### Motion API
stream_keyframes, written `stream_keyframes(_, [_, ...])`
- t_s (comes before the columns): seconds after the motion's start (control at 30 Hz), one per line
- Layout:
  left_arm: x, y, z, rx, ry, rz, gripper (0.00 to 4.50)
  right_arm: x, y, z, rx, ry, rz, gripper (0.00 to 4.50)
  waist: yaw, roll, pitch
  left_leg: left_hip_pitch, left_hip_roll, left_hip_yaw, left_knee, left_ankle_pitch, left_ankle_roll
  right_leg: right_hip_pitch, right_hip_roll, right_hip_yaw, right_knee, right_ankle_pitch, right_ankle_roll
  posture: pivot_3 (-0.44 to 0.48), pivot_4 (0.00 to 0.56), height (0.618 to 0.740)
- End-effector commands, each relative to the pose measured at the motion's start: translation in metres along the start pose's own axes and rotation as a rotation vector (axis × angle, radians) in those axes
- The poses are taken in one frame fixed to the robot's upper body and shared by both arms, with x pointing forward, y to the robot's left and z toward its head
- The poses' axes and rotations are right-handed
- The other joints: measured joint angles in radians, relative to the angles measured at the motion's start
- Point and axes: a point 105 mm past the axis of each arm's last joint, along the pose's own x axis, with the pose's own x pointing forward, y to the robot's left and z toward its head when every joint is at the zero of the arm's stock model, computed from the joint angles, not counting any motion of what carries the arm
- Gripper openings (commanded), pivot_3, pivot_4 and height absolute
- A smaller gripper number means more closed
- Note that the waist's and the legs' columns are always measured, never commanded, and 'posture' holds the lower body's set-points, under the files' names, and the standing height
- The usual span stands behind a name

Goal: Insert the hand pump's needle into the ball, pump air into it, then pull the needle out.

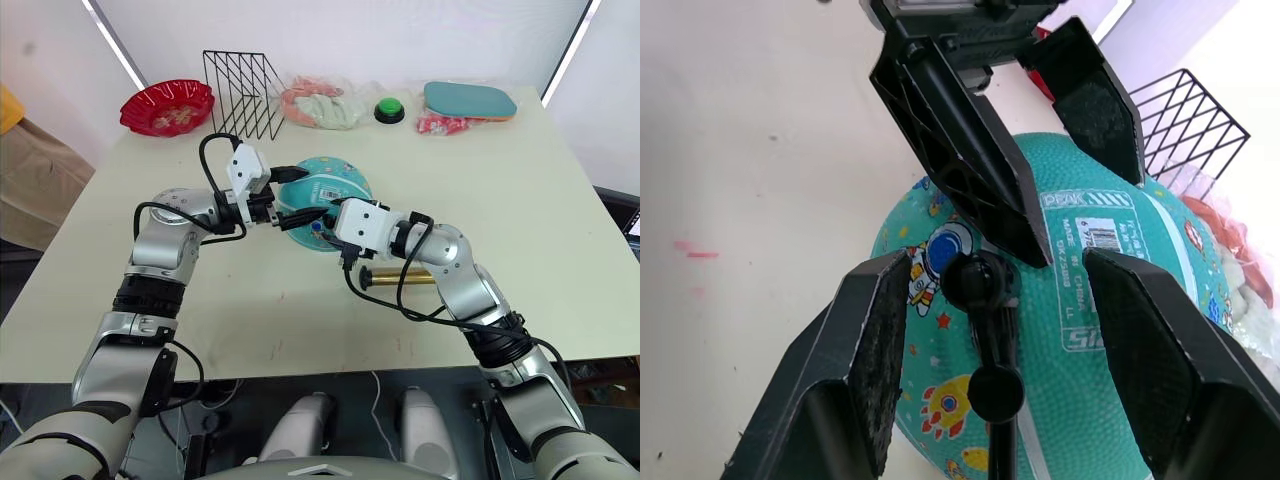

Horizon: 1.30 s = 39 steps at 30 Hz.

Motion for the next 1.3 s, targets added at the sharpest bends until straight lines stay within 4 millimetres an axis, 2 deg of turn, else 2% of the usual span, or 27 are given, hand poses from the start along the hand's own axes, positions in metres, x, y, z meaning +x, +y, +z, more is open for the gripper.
stream_keyframes(0.03, [-0.001,0.001,-0.008,-0.037,0.026,0.001,4.5,0.004,-0.004,0.013,-0.027,-0.049,-0.006,2.86,-0.001,0.0,0.0,0.0,0.0,0.0,0.0,0.0,0.0,0.0,0.0,0.0,0.0,0.0,0.0,0.0,0.15,0.74])
stream_keyframes(0.07, [-0.001,0.001,-0.008,-0.037,0.026,0.001,4.5,0.006,-0.004,0.01,-0.017,-0.04,-0.01,2.86,0.0,0.0,0.0,0.0,0.0,0.0,0.0,0.0,0.0,0.0,0.0,0.0,0.0,0.0,0.0,0.0,0.15,0.74])
stream_keyframes(0.2, [-0.002,0.001,-0.008,-0.041,0.023,0.0,4.5,0.01,-0.006,-0.002,-0.007,0.007,-0.027,1.71,-0.001,0.0,0.0,0.0,0.0,0.0,0.0,0.0,0.0,0.0,0.0,0.0,0.001,0.0,0.0,0.0,0.15,0.74])
stream_keyframes(0.3, [-0.005,0.002,-0.01,-0.041,0.027,0.01,4.5,0.012,-0.008,-0.005,-0.007,0.02,-0.039,0.28,-0.002,0.0,0.0,0.0,0.0,0.0,0.0,0.0,-0.001,0.0,0.0,0.0,0.001,0.0,0.0,0.0,0.15,0.74])
stream_keyframes(0.33, [-0.006,0.002,-0.011,-0.04,0.028,0.012,4.5,0.012,-0.008,-0.006,-0.005,0.02,-0.041,0.06,-0.003,0.0,0.0,0.001,0.0,0.0,0.0,0.001,-0.001,0.0,0.0,0.0,0.001,0.0,0.0,0.0,0.15,0.74])
stream_keyframes(0.8, [-0.005,0.005,-0.019,-0.038,0.048,0.044,4.5,0.009,-0.01,0.007,-0.017,-0.028,-0.042,0.06,-0.003,0.0,0.0,0.001,0.0,0.0,0.0,0.001,-0.001,0.0,0.001,0.0,0.002,0.0,0.0,0.0,0.15,0.74])
stream_keyframes(1.3, [0.001,0.005,-0.035,-0.023,0.111,0.066,4.5,-0.008,-0.011,0.027,-0.079,-0.104,-0.047,0.06,0.003,0.0,0.0,0.0,0.0,-0.001,0.0,0.001,-0.001,0.0,0.0,0.0,0.001,0.0,0.0,0.0,0.15,0.74])
